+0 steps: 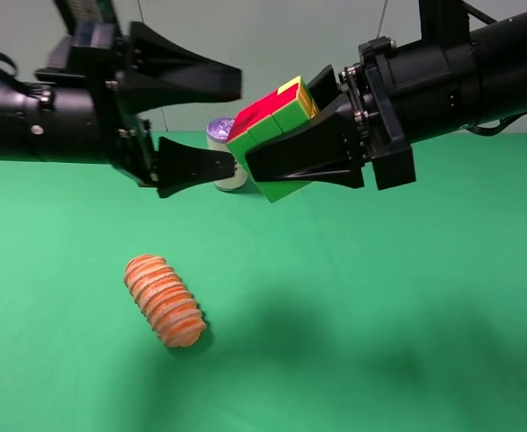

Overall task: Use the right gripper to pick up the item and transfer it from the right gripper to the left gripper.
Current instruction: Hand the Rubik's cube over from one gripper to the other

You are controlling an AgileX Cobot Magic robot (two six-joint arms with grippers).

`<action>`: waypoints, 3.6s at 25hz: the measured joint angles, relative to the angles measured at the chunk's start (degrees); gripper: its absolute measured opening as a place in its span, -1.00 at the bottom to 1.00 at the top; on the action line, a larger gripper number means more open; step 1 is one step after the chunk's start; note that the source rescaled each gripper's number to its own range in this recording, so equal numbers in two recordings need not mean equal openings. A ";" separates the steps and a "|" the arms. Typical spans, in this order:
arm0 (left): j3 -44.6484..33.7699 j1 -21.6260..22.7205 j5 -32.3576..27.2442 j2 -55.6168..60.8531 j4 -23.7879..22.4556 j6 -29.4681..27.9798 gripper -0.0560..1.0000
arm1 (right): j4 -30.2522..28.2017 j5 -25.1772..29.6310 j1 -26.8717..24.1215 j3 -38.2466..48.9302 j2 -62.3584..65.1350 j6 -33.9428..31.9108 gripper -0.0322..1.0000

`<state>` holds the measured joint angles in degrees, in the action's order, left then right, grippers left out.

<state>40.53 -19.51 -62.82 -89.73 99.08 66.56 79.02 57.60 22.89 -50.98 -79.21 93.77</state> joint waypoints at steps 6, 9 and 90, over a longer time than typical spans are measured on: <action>5.95 -4.33 0.01 -4.95 0.52 0.00 0.73 | 0.26 -0.06 0.00 0.10 0.00 1.31 -0.90; 7.99 -5.24 0.04 -5.95 0.59 0.00 0.73 | 1.78 -0.10 0.00 0.10 0.00 2.72 -0.90; 8.88 -5.30 -0.16 -6.56 0.59 0.00 -0.75 | -2.25 -10.67 0.00 0.18 0.77 -4.53 1.00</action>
<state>49.42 -24.80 -62.98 -96.30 99.67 66.56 76.78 46.93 22.89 -50.80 -78.44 89.23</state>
